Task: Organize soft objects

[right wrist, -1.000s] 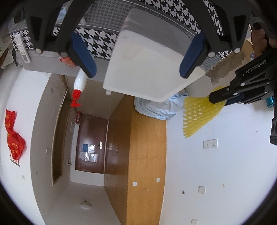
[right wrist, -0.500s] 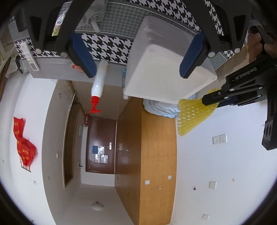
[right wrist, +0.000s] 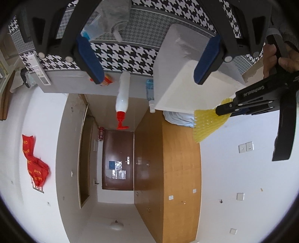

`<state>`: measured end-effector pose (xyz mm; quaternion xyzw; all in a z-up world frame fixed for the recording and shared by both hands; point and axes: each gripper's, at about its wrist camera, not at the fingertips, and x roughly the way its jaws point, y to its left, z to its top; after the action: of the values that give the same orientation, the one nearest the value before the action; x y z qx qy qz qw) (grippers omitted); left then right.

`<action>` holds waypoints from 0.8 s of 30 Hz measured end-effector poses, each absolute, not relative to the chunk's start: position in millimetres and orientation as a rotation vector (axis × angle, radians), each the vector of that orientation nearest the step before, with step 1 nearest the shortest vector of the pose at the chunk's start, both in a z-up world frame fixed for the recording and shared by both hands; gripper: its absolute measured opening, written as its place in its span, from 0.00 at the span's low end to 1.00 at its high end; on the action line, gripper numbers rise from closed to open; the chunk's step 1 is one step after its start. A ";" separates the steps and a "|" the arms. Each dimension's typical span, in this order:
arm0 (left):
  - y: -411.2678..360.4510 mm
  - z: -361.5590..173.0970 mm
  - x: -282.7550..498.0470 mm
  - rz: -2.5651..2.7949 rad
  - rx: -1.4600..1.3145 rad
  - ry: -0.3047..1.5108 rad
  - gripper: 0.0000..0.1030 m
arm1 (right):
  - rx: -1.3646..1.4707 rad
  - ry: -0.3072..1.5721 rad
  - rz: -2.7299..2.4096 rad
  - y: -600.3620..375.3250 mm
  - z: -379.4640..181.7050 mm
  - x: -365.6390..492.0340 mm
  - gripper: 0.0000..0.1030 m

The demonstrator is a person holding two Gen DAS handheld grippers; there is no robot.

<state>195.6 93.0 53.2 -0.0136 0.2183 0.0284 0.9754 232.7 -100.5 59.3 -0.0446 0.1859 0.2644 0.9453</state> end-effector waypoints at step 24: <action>73.3 56.7 192.5 0.068 -0.036 0.408 0.93 | -0.046 0.389 0.500 -133.8 56.1 233.1 0.96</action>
<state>192.5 73.3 56.7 -0.0181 0.2026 0.0337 0.9785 233.1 -133.8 56.1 -0.0225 0.1915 0.2458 0.9499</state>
